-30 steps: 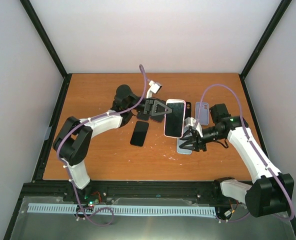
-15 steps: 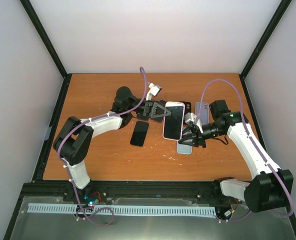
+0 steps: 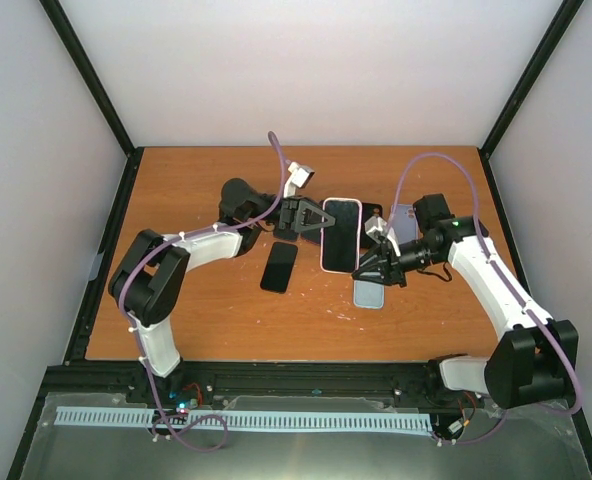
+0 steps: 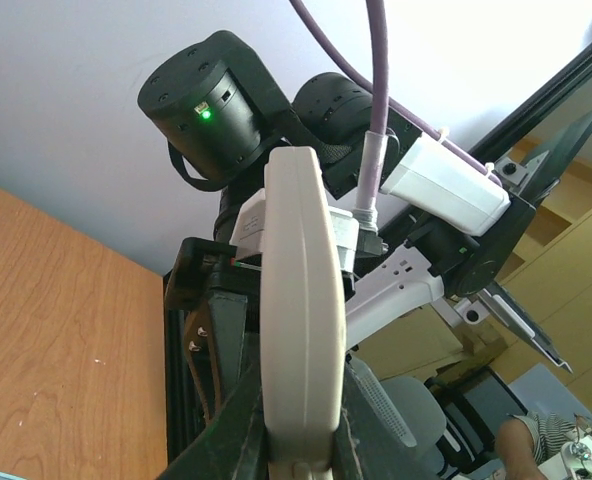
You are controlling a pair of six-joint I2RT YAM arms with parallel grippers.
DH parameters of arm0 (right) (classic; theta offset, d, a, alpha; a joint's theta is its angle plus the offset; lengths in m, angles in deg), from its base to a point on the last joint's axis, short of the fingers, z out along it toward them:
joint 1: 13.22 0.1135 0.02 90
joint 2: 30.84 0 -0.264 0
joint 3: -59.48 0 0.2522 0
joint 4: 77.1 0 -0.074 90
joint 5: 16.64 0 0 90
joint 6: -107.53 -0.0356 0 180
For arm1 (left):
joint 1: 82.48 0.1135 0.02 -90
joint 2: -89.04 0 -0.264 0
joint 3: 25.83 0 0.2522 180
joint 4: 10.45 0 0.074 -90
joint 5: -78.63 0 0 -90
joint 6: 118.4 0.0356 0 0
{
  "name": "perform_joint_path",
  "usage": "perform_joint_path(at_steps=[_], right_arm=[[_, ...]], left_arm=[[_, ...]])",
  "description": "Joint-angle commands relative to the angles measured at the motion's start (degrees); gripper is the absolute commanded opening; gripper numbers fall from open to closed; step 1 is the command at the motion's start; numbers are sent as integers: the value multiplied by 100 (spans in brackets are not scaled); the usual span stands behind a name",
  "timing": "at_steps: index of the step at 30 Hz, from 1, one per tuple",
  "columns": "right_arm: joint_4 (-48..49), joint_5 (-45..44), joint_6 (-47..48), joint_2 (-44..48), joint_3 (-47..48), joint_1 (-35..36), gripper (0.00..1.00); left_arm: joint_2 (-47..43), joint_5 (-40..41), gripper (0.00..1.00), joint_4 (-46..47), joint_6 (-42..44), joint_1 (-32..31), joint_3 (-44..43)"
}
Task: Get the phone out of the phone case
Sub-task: Remove the phone case from the phone.
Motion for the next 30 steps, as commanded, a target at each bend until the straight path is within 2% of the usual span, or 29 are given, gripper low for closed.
perform_joint_path(at_steps=[1, 10, 20, 25, 30], right_arm=[[900, -306, -697, -181, 194, -2, 27], [1596, -385, -1655, -285, 360, -13, 30], [2311, -360, -2641, -348, 740, -208, 39], [2357, 156, -2889, -494, 1136, -343, 41], [2611, 795, -3291, -588, 1390, -531, 44]], left_arm=[[-15, -318, 0, 1049, -836, -128, -20], [21, -338, 0, 847, -669, -278, 18], [-49, -387, 0, -566, 474, -567, -87], [-19, -357, 0, -1388, 1086, -700, -197], [83, -349, 0, -1668, 1262, -751, -213]])
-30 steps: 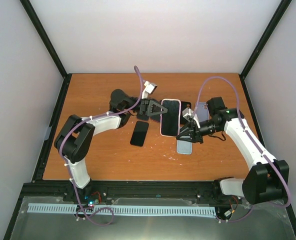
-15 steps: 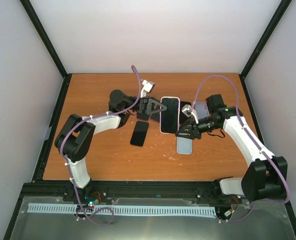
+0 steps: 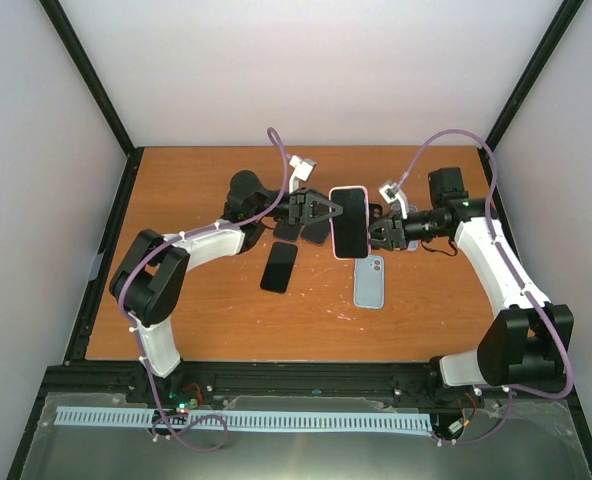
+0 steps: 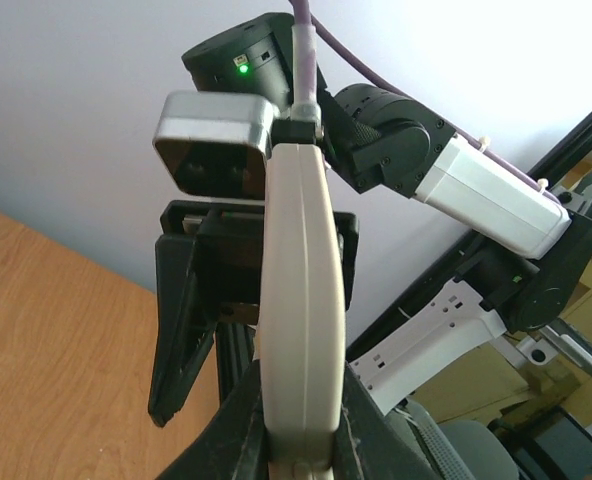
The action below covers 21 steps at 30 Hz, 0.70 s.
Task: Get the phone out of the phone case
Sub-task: Remove the phone case from the phone.
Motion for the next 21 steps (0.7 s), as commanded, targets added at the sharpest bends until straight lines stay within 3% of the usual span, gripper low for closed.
perform_joint_path(at_steps=[1, 7, 11, 13, 16, 19, 21], right_arm=[[1575, 1040, -509, -44, 654, -119, 44], [1763, 1698, -657, -3, 748, -160, 50], [1703, 2040, -598, -21, 706, -160, 48], [1528, 2072, -479, -71, 664, -160, 38], [1386, 2000, -440, -250, 440, -183, 12], [1206, 1860, -276, -529, 53, -281, 3], [1304, 1747, -333, -753, -255, -397, 3]], left_arm=[[23, -1018, 0, -816, 188, -682, 35], [191, -1038, 0, -1039, 294, -703, 25], [266, -1048, 0, -1174, 331, -703, -10], [286, -1001, 0, -1387, 450, -689, -69], [327, -675, 0, -1852, 640, -601, -231], [470, -97, 5, -2807, 946, -404, -658], [549, 499, 10, -3405, 1112, -246, -918]])
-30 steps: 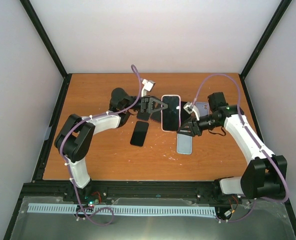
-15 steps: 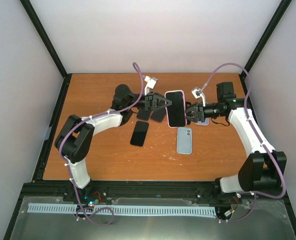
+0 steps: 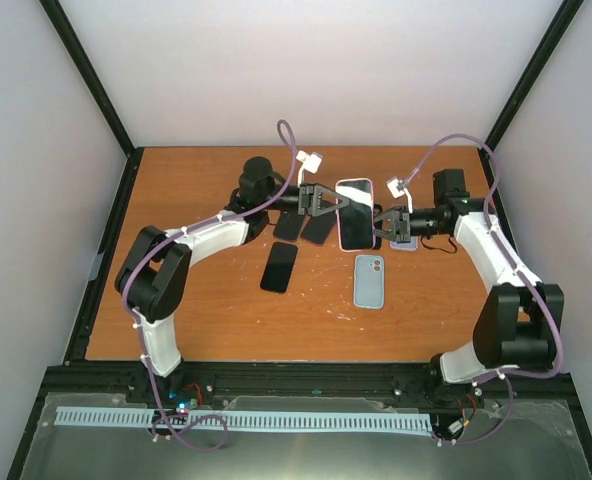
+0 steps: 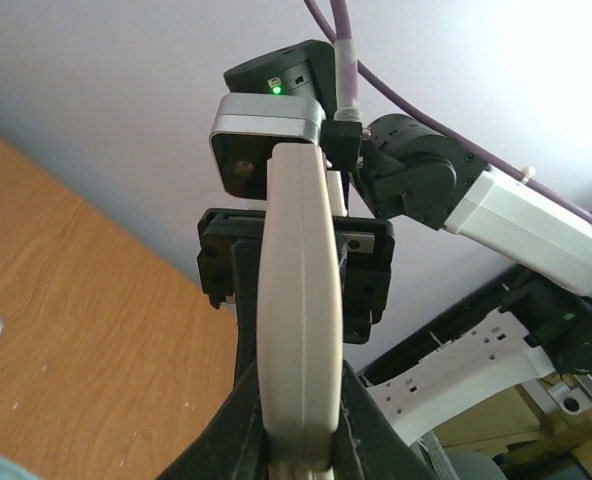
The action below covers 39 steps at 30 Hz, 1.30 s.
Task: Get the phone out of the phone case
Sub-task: Remove the phone case from the phone.
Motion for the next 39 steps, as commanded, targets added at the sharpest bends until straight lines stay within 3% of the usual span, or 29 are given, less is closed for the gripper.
perform_joint_path(at_steps=[1, 4, 10, 15, 25, 33, 39], right_arm=[[900, 511, -156, -433, -437, -90, 3], [1691, 177, -820, -759, -943, -329, 3], [2028, -241, -1322, -1266, -1257, -622, 3], [2413, -1210, -1985, -996, -1521, -654, 3], [2441, -3288, -3315, -272, -1668, -378, 3], [2575, -3525, -3749, -83, -1765, -338, 3], [2618, -3501, -3875, -39, -1793, -338, 3]], left_arm=[[469, 523, 16, -2217, 586, -147, -482], [632, 1395, 49, -2760, 620, 74, -841], [566, 3500, 62, -4223, 1290, 256, -1404], [213, 4746, 66, -4677, 2028, -83, -1054], [-87, 6881, 66, -4661, 3628, -1850, -507], [637, 8213, 63, -4594, 4621, -2801, -1047], [1087, 8922, 57, -4499, 4936, -3114, -1315]])
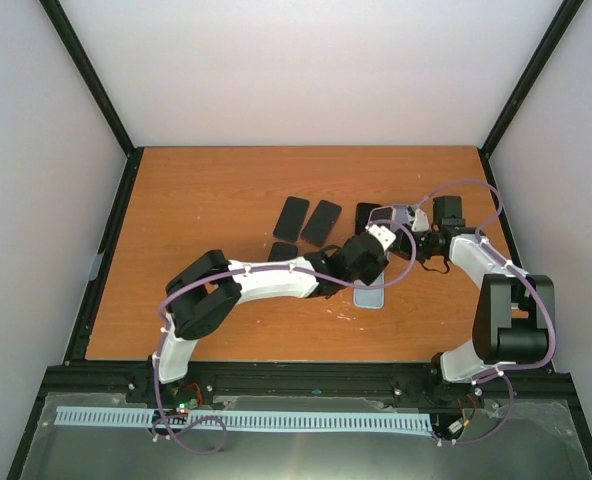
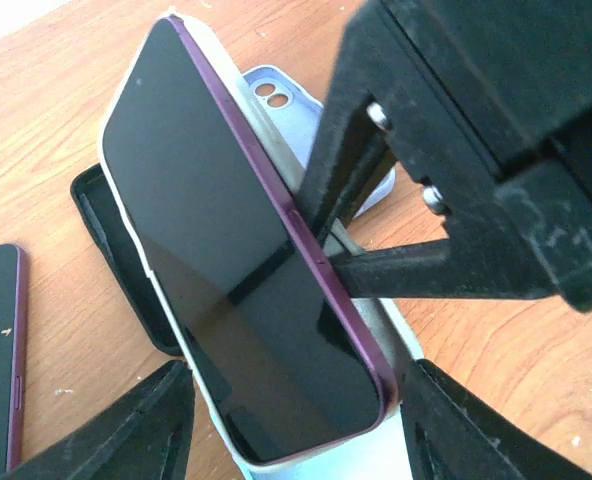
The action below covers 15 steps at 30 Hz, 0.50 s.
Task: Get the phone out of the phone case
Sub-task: Remove the phone case from the phone.
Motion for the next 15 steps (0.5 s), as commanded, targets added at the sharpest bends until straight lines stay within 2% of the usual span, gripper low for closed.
perform_joint_path(at_steps=[1, 5, 15], right_arm=[[294, 114, -212, 221, 13, 27, 3], [325, 177, -257, 178, -14, 27, 3], [314, 345, -242, 56, -1, 27, 3]], left_arm=[[241, 715, 57, 148, 461, -174, -331], [380, 787, 56, 300, 525, -184, -324], [384, 1606, 49, 571, 629, -201, -214]])
